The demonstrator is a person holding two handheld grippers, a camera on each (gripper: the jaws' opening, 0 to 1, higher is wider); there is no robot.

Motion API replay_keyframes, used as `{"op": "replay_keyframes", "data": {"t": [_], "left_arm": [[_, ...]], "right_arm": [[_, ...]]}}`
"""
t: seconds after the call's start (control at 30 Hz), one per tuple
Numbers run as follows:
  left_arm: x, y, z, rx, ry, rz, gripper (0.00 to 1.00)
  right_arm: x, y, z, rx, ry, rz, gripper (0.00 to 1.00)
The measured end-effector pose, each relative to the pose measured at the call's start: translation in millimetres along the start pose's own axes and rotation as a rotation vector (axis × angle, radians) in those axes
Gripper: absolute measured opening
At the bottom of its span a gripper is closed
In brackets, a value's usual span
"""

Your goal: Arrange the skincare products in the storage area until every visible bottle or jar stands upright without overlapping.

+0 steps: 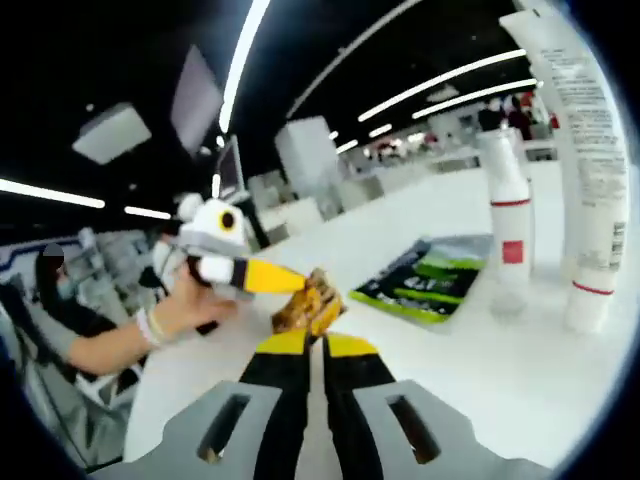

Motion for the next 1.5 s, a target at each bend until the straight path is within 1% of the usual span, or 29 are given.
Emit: {"op": "replay_keyframes", "data": {"t": [0.03, 0.07, 0.1, 0.13, 0.23, 0.3, 0.33, 0.4, 0.47, 0.5, 0.53, 0.63, 0.67, 0.77, 0.83, 0.93, 0.97, 1.0, 1.07, 1.1, 1.2, 1.23, 1.27, 1.3, 1.37, 1.4, 1.43, 1.47, 1.5], "left_arm": [[-1, 3.8, 2.0, -0.010, 0.014, -0.046, 0.00], [-1, 9.2, 4.3, -0.023, 0.030, -0.114, 0.00], [-1, 11.4, 5.8, -0.022, 0.042, -0.145, 0.00], [-3, 17.0, 6.5, -0.022, 0.065, -0.190, 0.00], [-6, 23.1, 7.3, -0.017, 0.093, -0.249, 0.00], [-6, 28.3, 8.7, -0.035, 0.120, -0.312, 0.01], [-8, 25.8, 7.2, -0.043, 0.091, -0.304, 0.01], [-6, 28.2, 7.5, -0.071, 0.102, -0.350, 0.01], [-6, 28.9, 7.1, -0.103, 0.104, -0.373, 0.01], [-6, 28.8, 6.8, -0.108, 0.102, -0.374, 0.01], [-7, 28.7, 6.6, -0.125, 0.104, -0.377, 0.01], [-10, 25.9, 7.3, -0.154, 0.102, -0.387, 0.01], [-10, 26.4, 6.1, -0.168, 0.094, -0.392, 0.02], [-7, 27.3, 2.3, -0.234, 0.066, -0.432, 0.02], [-5, 27.1, 2.8, -0.247, 0.060, -0.442, 0.02], [-5, 28.0, 2.5, -0.200, 0.059, -0.411, 0.02], [-5, 28.9, 3.3, -0.190, 0.065, -0.409, 0.02], [-4, 29.8, 3.2, -0.185, 0.069, -0.409, 0.02], [-4, 30.3, 3.9, -0.172, 0.085, -0.412, 0.01], [-3, 29.8, 4.5, -0.168, 0.090, -0.411, 0.01], [-2, 28.4, 4.5, -0.172, 0.090, -0.412, 0.01], [-3, 28.3, 5.1, -0.176, 0.094, -0.413, 0.01], [-3, 28.3, 5.5, -0.175, 0.106, -0.417, 0.01], [-3, 27.1, 4.7, -0.173, 0.102, -0.413, 0.01], [-2, 25.7, 4.9, -0.156, 0.114, -0.412, 0.01], [-1, 24.4, 5.7, -0.150, 0.119, -0.410, 0.01], [0, 23.0, 6.9, -0.142, 0.129, -0.412, 0.01], [0, 23.0, 5.9, -0.142, 0.131, -0.413, 0.01], [0, 22.7, 5.4, -0.142, 0.135, -0.416, 0.01]], "right_arm": [[1, 1, 0.8, -0.001, 0.000, 0.001, 0.02], [2, 0, 0.7, -0.004, 0.000, 0.004, 0.02], [2, 0, 0.2, -0.008, -0.006, 0.006, 0.00], [4, -1, -1.9, -0.016, -0.018, 0.010, 0.00], [7, -6, -5.6, -0.038, -0.040, 0.024, 0.00], [8, -8, -5.3, -0.055, -0.044, 0.047, 0.00], [8, -9, -4.9, -0.056, -0.044, 0.058, 0.00], [9, -14, -2.6, -0.056, -0.015, 0.113, 0.00], [10, -13, 2.0, -0.061, 0.024, 0.133, 0.00], [11, -14, 6.1, -0.067, 0.060, 0.148, 0.00], [11, -14, 7.4, -0.063, 0.075, 0.152, 0.00], [11, -13, 9.8, -0.046, 0.086, 0.166, 0.00], [11, -12, 11.4, -0.021, 0.098, 0.179, 0.00], [11, -14, 10.4, -0.011, 0.091, 0.177, 0.00], [11, -13, 10.4, -0.008, 0.090, 0.174, 0.00], [10, -5, 6.1, 0.056, 0.053, 0.127, 0.00], [9, 5, 4.3, 0.101, 0.031, 0.067, 0.00], [8, 9, 3.4, 0.118, 0.020, 0.038, 0.00], [3, 22, -0.4, 0.167, -0.014, -0.046, 0.00], [1, 27, 3.5, 0.185, 0.016, -0.051, 0.00], [-10, 29, 13.5, 0.234, 0.106, -0.038, 0.00], [-15, 29, 15.7, 0.241, 0.125, -0.040, 0.00], [-22, 29, 18.0, 0.233, 0.142, -0.043, 0.00], [-27, 29, 20.9, 0.215, 0.170, -0.046, 0.00], [-32, 32, 25.4, 0.206, 0.199, -0.068, 0.00], [-34, 33, 27.5, 0.211, 0.212, -0.064, 0.00], [-36, 35, 24.4, 0.225, 0.165, -0.064, 0.00], [-37, 37, 26.4, 0.248, 0.178, -0.056, 0.00], [-35, 38, 27.6, 0.252, 0.181, -0.047, 0.00]]}}
Point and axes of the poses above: the point that each gripper's makers call its tool centre point, and the gripper's own axes: x roughly backward along the fingers, y roughly to its left, z roughly out of its underside, the point moved 7 cm from there along x, roughly backward along the fingers, and after that the axes turned 8 degrees about -x, right-handed, at the moved point
